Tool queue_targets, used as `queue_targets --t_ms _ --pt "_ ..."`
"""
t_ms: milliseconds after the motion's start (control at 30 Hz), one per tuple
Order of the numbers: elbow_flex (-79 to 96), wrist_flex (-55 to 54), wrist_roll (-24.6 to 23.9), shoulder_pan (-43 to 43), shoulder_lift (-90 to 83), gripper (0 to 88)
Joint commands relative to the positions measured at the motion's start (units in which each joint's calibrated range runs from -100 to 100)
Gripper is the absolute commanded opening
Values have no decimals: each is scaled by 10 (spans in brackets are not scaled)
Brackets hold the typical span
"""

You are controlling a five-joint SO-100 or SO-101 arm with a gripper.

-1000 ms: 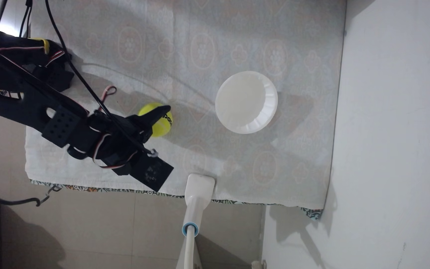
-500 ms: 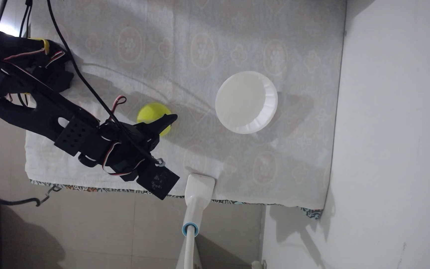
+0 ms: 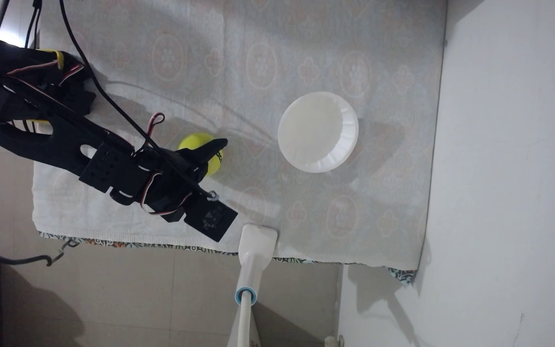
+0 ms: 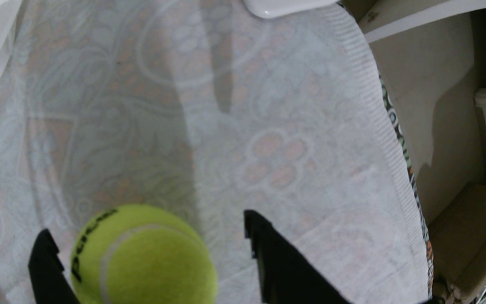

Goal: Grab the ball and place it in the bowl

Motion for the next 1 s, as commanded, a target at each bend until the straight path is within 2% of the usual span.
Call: queue_targets --t_ms 0,433,667,733,833,900,967 --pt "0 -27 0 -9 -27 392" --pt "9 -48 18 -17 -32 105" --pt "12 -48 22 -24 -42 90" --pt "19 -58 23 -26 -55 119" --pt "34 -61 14 -23 -87 273" --pt "44 -61 14 -21 -109 351" --pt "58 -61 19 -19 -137 394"
